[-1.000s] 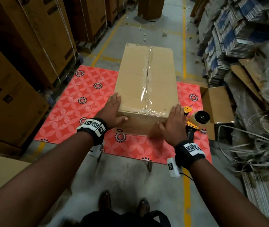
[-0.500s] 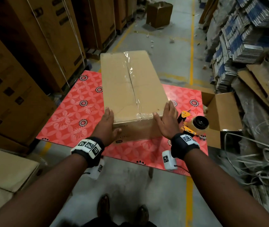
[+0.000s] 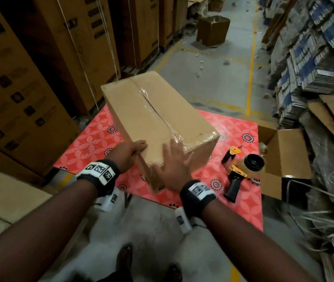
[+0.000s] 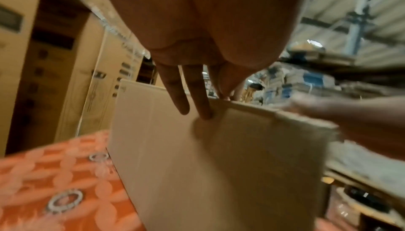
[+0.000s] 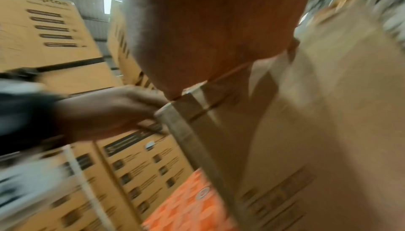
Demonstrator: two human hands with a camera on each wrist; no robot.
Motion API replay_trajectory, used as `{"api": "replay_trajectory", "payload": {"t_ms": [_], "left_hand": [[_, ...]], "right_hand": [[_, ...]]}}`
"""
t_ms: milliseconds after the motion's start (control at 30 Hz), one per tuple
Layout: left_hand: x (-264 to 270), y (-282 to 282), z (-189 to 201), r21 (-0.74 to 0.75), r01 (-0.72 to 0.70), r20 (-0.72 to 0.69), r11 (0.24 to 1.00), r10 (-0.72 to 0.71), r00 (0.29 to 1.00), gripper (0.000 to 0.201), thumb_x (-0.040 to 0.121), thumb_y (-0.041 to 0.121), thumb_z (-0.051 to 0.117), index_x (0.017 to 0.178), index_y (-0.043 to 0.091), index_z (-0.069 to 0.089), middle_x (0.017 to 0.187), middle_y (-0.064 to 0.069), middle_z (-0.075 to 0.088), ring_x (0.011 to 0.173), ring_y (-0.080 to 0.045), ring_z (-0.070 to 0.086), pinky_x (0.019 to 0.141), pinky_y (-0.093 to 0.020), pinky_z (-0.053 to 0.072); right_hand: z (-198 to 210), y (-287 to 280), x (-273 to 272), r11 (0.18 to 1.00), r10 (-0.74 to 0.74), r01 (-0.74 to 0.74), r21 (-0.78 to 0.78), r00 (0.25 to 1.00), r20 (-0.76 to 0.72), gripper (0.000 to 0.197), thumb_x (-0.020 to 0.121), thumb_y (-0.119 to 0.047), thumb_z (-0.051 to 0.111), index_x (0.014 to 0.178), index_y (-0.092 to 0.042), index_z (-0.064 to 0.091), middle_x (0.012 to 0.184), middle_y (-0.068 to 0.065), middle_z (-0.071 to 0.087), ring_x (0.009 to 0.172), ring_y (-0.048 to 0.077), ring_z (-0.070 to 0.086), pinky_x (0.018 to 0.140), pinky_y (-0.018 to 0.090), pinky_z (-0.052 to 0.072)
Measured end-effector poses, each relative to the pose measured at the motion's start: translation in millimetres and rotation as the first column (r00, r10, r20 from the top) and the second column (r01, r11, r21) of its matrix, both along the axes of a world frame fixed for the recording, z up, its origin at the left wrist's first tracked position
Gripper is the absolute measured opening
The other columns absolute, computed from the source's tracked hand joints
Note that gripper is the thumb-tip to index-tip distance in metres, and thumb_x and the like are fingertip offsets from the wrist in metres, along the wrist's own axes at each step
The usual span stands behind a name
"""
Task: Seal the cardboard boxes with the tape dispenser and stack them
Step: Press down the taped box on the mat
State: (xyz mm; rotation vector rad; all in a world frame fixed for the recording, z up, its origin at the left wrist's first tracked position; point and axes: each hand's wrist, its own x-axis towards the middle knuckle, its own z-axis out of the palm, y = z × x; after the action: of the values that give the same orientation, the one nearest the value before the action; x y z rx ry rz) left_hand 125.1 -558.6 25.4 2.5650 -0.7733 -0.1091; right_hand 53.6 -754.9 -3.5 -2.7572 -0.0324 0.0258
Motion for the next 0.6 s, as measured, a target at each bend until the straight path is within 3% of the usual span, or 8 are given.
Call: {"api": "replay_trajectory", "payload": {"t_ms": [67,200,300,367,400,467,533,600], "left_hand": [[15.3,0.9,1.6,0.107,0.004,-0.005,0.994,-0.004,1.000,0.048,0.094,0.004,0.047,0.138,0.020,0.053,0.148,0.003,0.045,0.129,-0.026,0.051,0.107,-0.039,0.041],[28.8,0.0,-1.9,0.208,0.028,-0.016,0.978,-0.025,1.000,0.052,0.096,0.013,0.047,0.147,0.022,0.040,0.155,0.006,0.033,0.131,-0.032,0.044,0.107,-0.041,0.038],[21.9,-13.0,-0.1,0.314,0.046,0.105,0.948,-0.083,0.991,0.047,0.097,0.028,0.047,0.143,0.026,0.044,0.153,0.006,0.038,0.125,-0.030,0.047,0.100,-0.046,0.040],[18.0,-28.9,2.3,0.365,0.074,0.192,0.928,-0.153,0.969,0.044,0.096,0.033,0.046,0.140,0.027,0.046,0.150,0.008,0.042,0.121,-0.026,0.046,0.096,-0.044,0.037],[17.2,-37.3,3.8,0.370,0.099,0.199,0.924,-0.183,0.963,0.044,0.096,0.034,0.045,0.139,0.028,0.045,0.150,0.010,0.042,0.123,-0.024,0.044,0.096,-0.043,0.034],[21.0,-51.2,4.8,0.357,0.148,0.177,0.922,-0.222,0.959,0.045,0.095,0.036,0.045,0.140,0.032,0.044,0.151,0.014,0.039,0.128,-0.020,0.039,0.097,-0.041,0.028],[30.2,-59.4,4.7,0.366,0.173,0.155,0.914,-0.243,0.958,0.050,0.094,0.040,0.047,0.143,0.031,0.040,0.153,0.014,0.035,0.135,-0.019,0.035,0.104,-0.042,0.025],[48.0,-57.6,3.9,0.377,0.176,0.133,0.909,-0.241,0.961,0.057,0.094,0.043,0.048,0.147,0.026,0.034,0.157,0.008,0.029,0.142,-0.020,0.028,0.113,-0.046,0.020]], "right_hand": [[-3.4,22.9,-8.1,0.999,0.008,-0.008,-0.041,1.000,0.005,0.086,0.086,-0.076,0.036,0.156,-0.028,0.021,0.166,0.010,0.001,0.152,0.035,-0.007,0.108,0.076,-0.002],[-1.3,16.6,-4.1,1.000,-0.016,0.017,-0.017,1.000,0.022,0.076,0.088,-0.060,0.050,0.154,-0.031,0.027,0.165,0.013,0.009,0.152,0.034,-0.001,0.108,0.077,0.002],[-0.4,-12.5,1.6,0.998,0.052,-0.051,0.047,0.998,-0.020,0.078,0.085,-0.060,0.048,0.154,-0.031,0.029,0.166,0.012,0.008,0.153,0.031,-0.001,0.110,0.077,0.003],[6.2,-45.5,11.1,0.990,0.135,-0.131,0.042,0.985,-0.103,0.086,0.079,-0.063,0.047,0.156,-0.029,0.026,0.166,0.012,0.005,0.153,0.030,-0.002,0.116,0.068,0.007],[12.7,-61.7,16.4,0.987,0.159,-0.155,0.037,0.977,-0.143,0.088,0.079,-0.058,0.051,0.157,-0.027,0.025,0.166,0.013,0.005,0.153,0.031,-0.001,0.119,0.061,0.010],[23.2,-87.6,26.6,0.989,0.145,-0.145,0.015,0.969,-0.199,0.085,0.080,-0.030,0.064,0.156,-0.018,0.028,0.165,0.015,0.010,0.152,0.035,0.005,0.121,0.051,0.018],[25.7,-98.5,32.3,0.995,0.064,-0.077,-0.067,0.982,-0.176,0.083,0.077,-0.008,0.062,0.154,-0.011,0.030,0.163,0.015,0.017,0.150,0.039,0.014,0.116,0.055,0.028],[22.8,-86.3,31.7,0.983,-0.091,0.068,-0.169,0.987,-0.130,0.087,0.075,-0.005,0.062,0.154,-0.015,0.026,0.163,0.010,0.016,0.149,0.036,0.015,0.112,0.062,0.031]]}}
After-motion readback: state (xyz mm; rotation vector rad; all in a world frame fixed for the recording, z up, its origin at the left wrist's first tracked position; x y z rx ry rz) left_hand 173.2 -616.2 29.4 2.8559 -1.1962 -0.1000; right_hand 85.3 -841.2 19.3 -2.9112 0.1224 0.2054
